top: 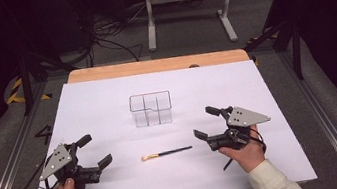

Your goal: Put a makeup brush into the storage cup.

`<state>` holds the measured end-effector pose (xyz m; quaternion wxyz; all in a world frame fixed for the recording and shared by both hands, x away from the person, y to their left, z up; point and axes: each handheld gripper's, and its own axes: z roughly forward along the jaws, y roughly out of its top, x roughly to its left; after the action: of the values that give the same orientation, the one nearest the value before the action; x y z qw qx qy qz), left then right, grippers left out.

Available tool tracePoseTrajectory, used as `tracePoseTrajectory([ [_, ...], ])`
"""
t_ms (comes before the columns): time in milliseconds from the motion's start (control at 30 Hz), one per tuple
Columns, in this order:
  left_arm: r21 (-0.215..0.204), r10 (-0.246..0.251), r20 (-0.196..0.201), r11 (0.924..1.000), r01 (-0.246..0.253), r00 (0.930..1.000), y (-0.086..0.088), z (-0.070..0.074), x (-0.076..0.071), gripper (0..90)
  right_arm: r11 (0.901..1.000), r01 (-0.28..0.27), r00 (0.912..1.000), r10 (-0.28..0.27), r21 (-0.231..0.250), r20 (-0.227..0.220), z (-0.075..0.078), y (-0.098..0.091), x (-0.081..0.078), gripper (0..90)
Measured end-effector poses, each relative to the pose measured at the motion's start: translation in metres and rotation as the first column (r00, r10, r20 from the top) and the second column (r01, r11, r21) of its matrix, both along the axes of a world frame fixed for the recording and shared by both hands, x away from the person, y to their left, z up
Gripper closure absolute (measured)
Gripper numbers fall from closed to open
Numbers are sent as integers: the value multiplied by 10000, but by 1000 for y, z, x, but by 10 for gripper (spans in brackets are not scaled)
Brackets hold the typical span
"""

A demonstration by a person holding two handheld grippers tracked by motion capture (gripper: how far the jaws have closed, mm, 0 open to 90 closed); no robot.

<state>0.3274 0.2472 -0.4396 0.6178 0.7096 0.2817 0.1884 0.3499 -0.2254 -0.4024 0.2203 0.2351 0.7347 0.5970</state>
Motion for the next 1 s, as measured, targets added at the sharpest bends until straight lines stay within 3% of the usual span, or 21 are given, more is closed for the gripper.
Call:
tracePoseTrajectory([
  [367, 49, 80, -54, 10000, -80, 10000, 0, 0, 0, 3, 9991, -336, 9992, 330, -264, -240, 0, 14, 3, 123],
  [633, 176, 89, -135, 9998, -86, 9999, 2, 0, 0, 3, 9891, -813, 9955, 745, -1224, -592, 8, 30, 11, 142],
  [867, 215, 93, -129, 9997, -90, 9999, 1, 0, 1, 3, 9612, -1436, 9863, 1195, -2357, -1135, 23, 46, 16, 161],
  [1000, 237, 110, -142, 9997, -106, 9998, 1, 0, 0, 3, 9289, -1811, 9788, 1381, -3232, -1515, 35, 55, 20, 176],
])
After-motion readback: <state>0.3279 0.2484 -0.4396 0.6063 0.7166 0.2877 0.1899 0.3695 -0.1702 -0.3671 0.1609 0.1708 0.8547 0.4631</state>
